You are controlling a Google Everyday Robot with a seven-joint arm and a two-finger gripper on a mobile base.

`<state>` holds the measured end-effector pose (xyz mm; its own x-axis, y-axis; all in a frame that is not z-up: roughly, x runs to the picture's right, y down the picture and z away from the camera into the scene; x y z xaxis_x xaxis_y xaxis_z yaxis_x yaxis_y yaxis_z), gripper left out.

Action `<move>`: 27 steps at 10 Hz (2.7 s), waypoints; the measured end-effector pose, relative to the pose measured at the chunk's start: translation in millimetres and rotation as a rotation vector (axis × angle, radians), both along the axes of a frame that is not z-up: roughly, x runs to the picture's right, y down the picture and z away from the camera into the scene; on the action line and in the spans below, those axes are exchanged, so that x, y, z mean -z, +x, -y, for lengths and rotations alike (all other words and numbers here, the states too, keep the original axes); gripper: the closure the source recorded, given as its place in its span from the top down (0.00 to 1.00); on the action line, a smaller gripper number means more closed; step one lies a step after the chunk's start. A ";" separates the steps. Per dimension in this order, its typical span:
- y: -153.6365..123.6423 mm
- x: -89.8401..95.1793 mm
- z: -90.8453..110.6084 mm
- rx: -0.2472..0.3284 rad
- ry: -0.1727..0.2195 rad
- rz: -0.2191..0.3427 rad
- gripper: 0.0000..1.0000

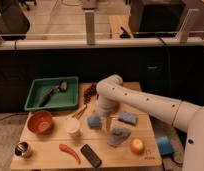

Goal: Place banana in purple bowl

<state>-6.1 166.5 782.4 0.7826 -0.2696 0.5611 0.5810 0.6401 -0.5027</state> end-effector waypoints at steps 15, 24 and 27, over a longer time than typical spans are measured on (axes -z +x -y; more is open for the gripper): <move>-71.7 -62.5 57.3 -0.142 0.011 -0.078 0.80; -91.4 -87.5 54.3 -0.243 -0.031 -0.140 0.78; -96.1 -95.9 48.1 -0.242 -0.047 -0.132 0.61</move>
